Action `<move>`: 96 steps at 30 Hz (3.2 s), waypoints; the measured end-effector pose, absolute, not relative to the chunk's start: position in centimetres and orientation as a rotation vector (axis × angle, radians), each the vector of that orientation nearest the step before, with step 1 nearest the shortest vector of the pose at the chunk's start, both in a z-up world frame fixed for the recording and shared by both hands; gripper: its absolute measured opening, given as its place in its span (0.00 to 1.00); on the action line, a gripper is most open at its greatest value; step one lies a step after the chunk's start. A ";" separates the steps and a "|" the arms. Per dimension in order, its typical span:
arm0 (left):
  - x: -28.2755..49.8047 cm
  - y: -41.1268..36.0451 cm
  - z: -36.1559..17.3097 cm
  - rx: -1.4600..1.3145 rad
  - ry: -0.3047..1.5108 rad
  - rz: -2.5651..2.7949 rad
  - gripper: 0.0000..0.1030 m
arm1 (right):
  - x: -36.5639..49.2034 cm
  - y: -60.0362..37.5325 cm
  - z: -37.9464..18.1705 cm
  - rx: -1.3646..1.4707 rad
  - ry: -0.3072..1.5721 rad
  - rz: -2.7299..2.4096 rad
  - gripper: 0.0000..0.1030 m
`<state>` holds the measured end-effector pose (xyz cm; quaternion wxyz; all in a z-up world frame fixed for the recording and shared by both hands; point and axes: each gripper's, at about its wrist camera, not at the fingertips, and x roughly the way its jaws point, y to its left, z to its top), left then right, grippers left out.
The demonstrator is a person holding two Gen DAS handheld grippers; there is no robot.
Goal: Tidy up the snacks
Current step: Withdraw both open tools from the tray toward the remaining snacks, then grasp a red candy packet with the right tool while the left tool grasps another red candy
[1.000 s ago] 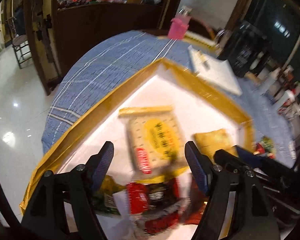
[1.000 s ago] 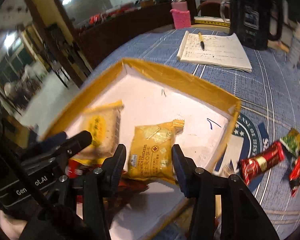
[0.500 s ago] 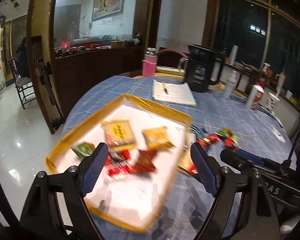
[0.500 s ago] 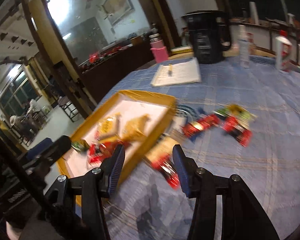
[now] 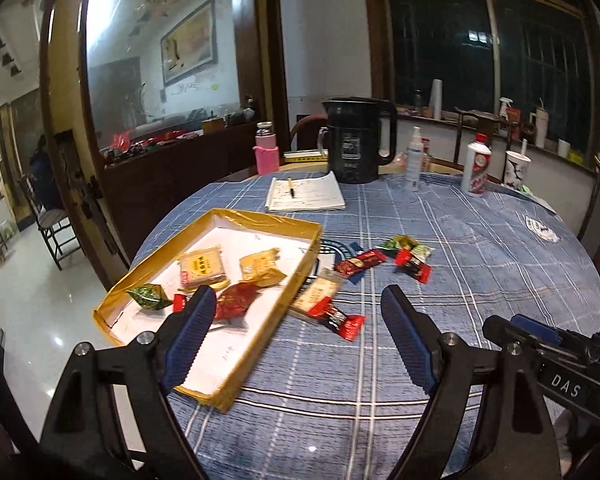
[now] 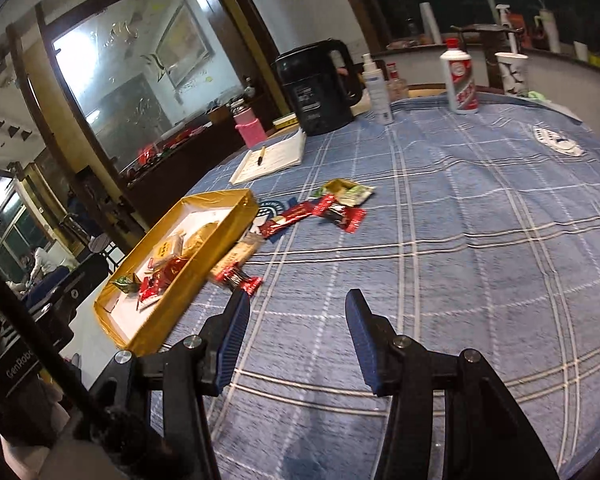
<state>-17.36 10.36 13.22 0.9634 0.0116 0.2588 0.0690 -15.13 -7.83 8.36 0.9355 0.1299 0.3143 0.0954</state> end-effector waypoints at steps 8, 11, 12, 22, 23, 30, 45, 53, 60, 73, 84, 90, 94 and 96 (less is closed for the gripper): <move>-17.2 8.3 12.6 0.066 0.544 0.123 0.82 | -16.0 -9.7 7.8 0.301 0.642 0.177 0.49; -16.8 8.2 12.3 0.067 0.558 0.126 0.82 | -15.7 -9.9 7.5 0.314 0.648 0.173 0.49; -16.6 8.3 12.1 0.067 0.564 0.127 0.82 | -15.6 -10.0 7.3 0.317 0.652 0.173 0.49; -14.2 10.9 9.8 -0.071 0.661 0.010 0.74 | -13.6 -10.6 6.0 0.320 0.704 0.153 0.49; -14.0 11.5 9.5 -0.111 0.670 -0.017 0.74 | -13.1 -10.9 5.9 0.324 0.716 0.152 0.49; -12.3 13.2 7.3 -0.164 0.716 -0.105 0.74 | -8.4 -11.1 5.0 0.289 0.816 0.148 0.49; -10.0 15.3 6.0 -0.259 0.757 -0.247 0.74 | 4.7 -8.4 4.9 0.144 0.866 0.115 0.49; -9.8 14.9 6.2 -0.219 0.749 -0.299 0.74 | 6.0 -6.0 2.8 -0.012 0.895 0.108 0.21; -8.9 13.6 6.2 -0.176 0.790 -0.335 0.74 | 3.7 -6.8 2.9 0.085 0.888 0.152 0.20; -3.7 11.3 3.3 -0.093 0.918 -0.149 0.61 | 0.7 -8.2 3.1 0.253 0.827 0.246 0.20; -3.6 10.8 1.9 -0.112 0.933 -0.164 0.14 | 0.5 -9.1 2.1 0.299 0.843 0.232 0.20; -4.2 9.3 4.2 -0.038 0.846 -0.240 0.51 | 0.3 -9.5 2.3 0.305 0.826 0.222 0.20; -2.6 6.7 4.2 0.193 0.822 -0.284 0.69 | 0.2 -9.7 2.2 0.314 0.826 0.219 0.20; -1.3 6.2 3.4 0.259 0.841 -0.303 0.69 | 0.3 -9.9 2.1 0.320 0.825 0.217 0.20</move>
